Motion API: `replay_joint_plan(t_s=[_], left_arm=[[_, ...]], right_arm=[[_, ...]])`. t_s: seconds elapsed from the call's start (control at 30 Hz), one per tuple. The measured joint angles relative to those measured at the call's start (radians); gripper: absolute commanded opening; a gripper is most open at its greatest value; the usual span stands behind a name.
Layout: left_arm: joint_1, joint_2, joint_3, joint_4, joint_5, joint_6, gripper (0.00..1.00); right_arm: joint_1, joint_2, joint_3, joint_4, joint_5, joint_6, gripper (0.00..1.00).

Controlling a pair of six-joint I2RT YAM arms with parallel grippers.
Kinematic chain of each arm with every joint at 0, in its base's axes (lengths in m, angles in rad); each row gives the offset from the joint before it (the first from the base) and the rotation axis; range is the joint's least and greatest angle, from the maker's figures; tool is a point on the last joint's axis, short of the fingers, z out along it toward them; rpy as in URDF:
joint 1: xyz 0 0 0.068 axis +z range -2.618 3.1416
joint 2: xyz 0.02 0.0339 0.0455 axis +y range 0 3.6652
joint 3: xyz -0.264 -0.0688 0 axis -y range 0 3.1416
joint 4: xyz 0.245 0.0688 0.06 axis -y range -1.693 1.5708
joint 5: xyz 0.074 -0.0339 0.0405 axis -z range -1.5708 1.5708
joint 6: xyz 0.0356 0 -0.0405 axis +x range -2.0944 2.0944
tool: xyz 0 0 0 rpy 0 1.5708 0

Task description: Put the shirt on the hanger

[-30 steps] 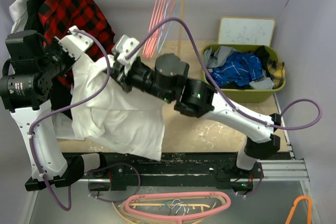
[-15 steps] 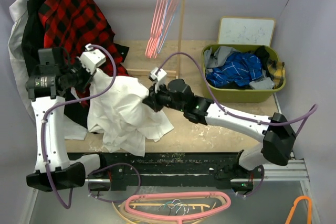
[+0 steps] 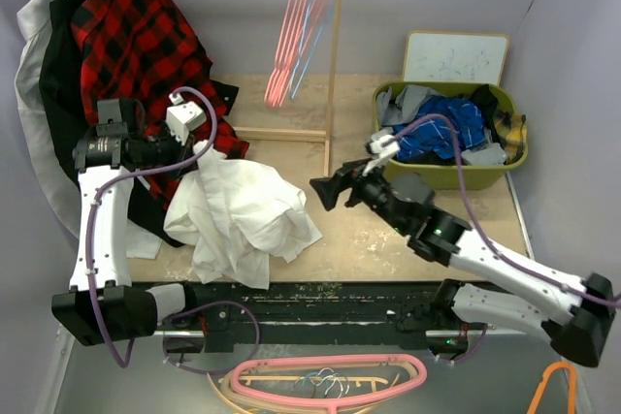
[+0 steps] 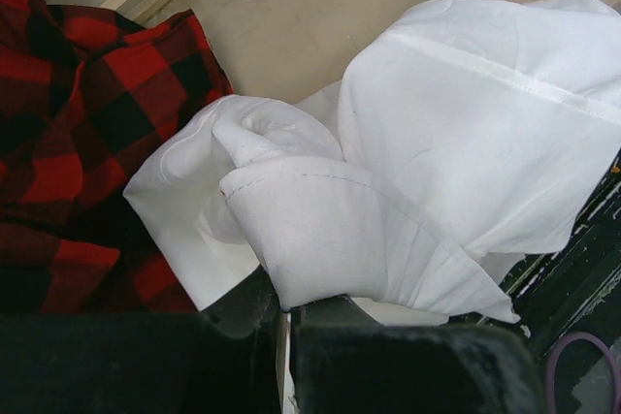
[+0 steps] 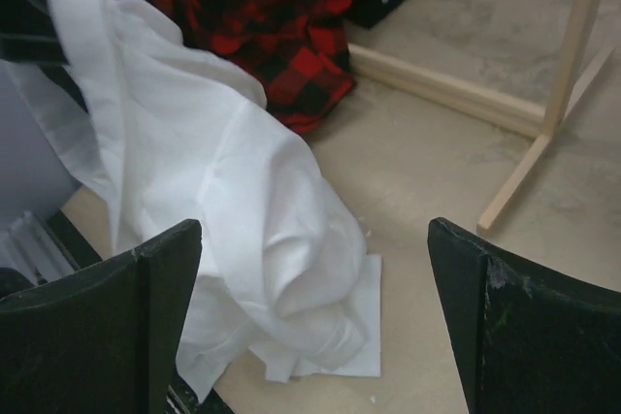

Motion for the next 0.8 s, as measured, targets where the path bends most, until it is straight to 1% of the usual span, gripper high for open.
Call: replay_joint_plan(t_s=[0.07, 0.13, 0.17, 0.2, 0.27, 0.33, 0.37, 0.43, 0.5, 0.57, 0.63, 0.73, 0.77, 0.8], left_arm=[[0.006, 0.011, 0.0, 0.009, 0.002, -0.011, 0.0], [0.011, 0.019, 0.0, 0.019, 0.004, -0.02, 0.0], [0.015, 0.024, 0.0, 0.025, 0.005, -0.027, 0.0], [0.02, 0.029, 0.0, 0.031, 0.006, -0.034, 0.0], [0.028, 0.039, 0.0, 0.037, 0.006, -0.043, 0.0], [0.036, 0.052, 0.0, 0.044, 0.004, -0.052, 0.0], [0.041, 0.059, 0.0, 0.047, 0.005, -0.058, 0.0], [0.049, 0.066, 0.0, 0.051, 0.005, -0.065, 0.0], [0.056, 0.068, 0.0, 0.051, 0.005, -0.069, 0.0], [0.061, 0.068, 0.0, 0.051, 0.006, -0.071, 0.0], [0.062, 0.068, 0.0, 0.051, 0.006, -0.072, 0.0], [0.063, 0.067, 0.0, 0.051, 0.006, -0.076, 0.0], [0.063, 0.066, 0.0, 0.051, 0.006, -0.077, 0.0], [0.063, 0.066, 0.0, 0.051, 0.006, -0.078, 0.0]], right_arm=[[0.002, -0.106, -0.007, -0.006, 0.005, -0.015, 1.0], [0.014, -0.177, -0.006, 0.0, -0.022, -0.035, 1.0], [0.034, -0.19, 0.0, 0.0, -0.033, -0.046, 1.0], [0.085, -0.188, 0.02, -0.01, -0.02, -0.067, 1.0], [0.258, -0.103, 0.087, -0.023, 0.045, -0.122, 1.0], [0.465, 0.069, 0.167, -0.038, 0.159, -0.177, 0.99], [0.538, 0.158, 0.203, -0.049, 0.216, -0.196, 0.99], [0.626, 0.344, 0.233, -0.074, 0.324, -0.218, 0.98], [0.656, 0.468, 0.232, -0.119, 0.422, -0.228, 0.98], [0.66, 0.555, 0.232, -0.154, 0.499, -0.231, 0.99], [0.658, 0.583, 0.231, -0.156, 0.547, -0.235, 0.99], [0.652, 0.585, 0.23, -0.099, 0.613, -0.243, 0.98], [0.65, 0.589, 0.23, -0.086, 0.63, -0.243, 0.96], [0.646, 0.601, 0.233, -0.073, 0.657, -0.241, 0.92]])
